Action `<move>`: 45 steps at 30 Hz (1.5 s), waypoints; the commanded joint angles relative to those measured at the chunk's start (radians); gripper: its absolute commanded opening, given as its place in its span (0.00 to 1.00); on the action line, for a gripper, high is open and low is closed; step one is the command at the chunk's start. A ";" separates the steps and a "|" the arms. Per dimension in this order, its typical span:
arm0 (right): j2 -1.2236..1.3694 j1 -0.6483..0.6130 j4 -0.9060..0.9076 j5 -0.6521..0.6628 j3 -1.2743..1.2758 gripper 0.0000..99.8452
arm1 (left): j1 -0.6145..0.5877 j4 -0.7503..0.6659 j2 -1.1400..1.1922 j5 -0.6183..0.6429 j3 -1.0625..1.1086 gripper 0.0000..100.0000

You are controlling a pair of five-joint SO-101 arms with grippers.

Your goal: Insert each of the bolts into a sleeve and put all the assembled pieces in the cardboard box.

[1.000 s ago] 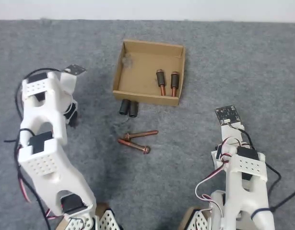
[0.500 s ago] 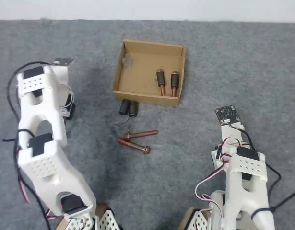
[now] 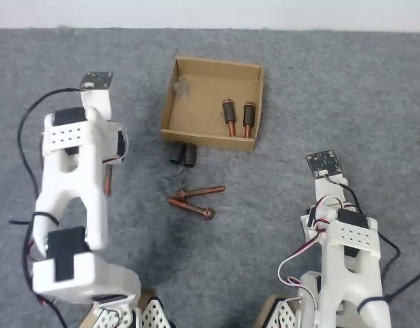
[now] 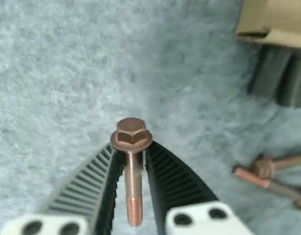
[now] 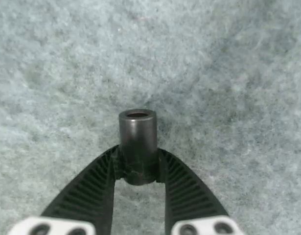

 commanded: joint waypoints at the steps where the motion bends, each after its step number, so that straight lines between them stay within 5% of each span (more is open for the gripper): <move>1: -0.038 0.007 -0.002 0.009 -0.005 0.01 | 0.034 -0.035 -0.095 0.101 -0.005 0.01; 11: -0.038 0.007 -0.002 0.009 -0.005 0.01 | 0.146 -0.052 -0.097 0.207 -0.001 0.01; 19: -0.038 0.007 -0.001 0.009 -0.005 0.01 | 0.232 -0.213 -0.106 0.307 0.113 0.01; 33: -0.038 0.007 -0.002 0.009 -0.005 0.01 | 0.221 -0.338 -0.107 0.305 0.177 0.01; 45: -0.038 0.007 -0.001 0.009 -0.005 0.01 | 0.100 -0.431 -0.107 0.305 0.179 0.01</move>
